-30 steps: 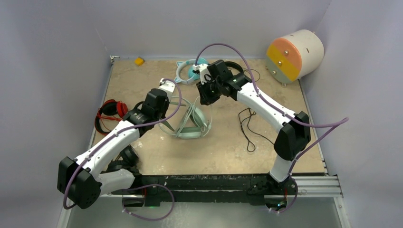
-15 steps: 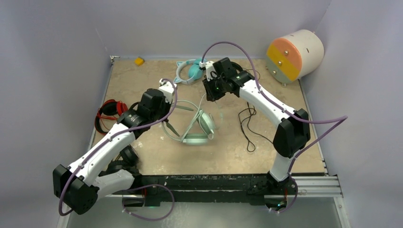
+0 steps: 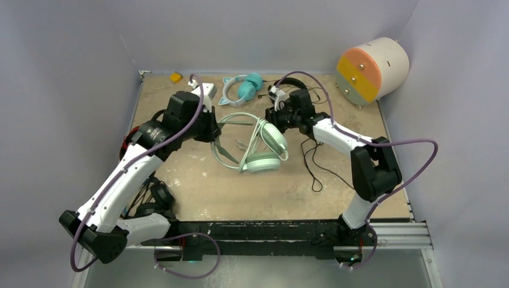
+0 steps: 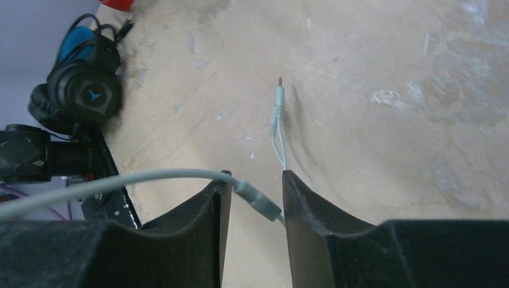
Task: Wrap the headphones
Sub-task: Wrap the headphones cable around the headphones.
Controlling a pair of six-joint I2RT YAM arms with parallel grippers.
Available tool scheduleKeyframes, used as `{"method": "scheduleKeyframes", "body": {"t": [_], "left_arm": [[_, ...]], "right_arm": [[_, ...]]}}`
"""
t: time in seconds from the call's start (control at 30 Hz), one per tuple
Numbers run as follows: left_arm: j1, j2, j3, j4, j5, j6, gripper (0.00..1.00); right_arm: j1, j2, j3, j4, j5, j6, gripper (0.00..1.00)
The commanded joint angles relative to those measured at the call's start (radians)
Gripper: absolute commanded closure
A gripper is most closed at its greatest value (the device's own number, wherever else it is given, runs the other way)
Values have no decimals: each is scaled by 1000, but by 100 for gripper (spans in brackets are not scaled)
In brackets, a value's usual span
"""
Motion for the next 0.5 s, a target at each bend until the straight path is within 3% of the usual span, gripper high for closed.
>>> {"method": "scheduleKeyframes", "body": {"t": [0.0, 0.1, 0.47], "left_arm": [[-5, -28, 161, -5, 116, -151, 100], [-4, -3, 239, -67, 114, -181, 100], [-5, 35, 363, -87, 51, -296, 100]], "right_arm": [[6, -68, -67, 279, -72, 60, 57], [6, -95, -123, 388, -73, 81, 49], [7, -153, -302, 718, -41, 190, 46]]}}
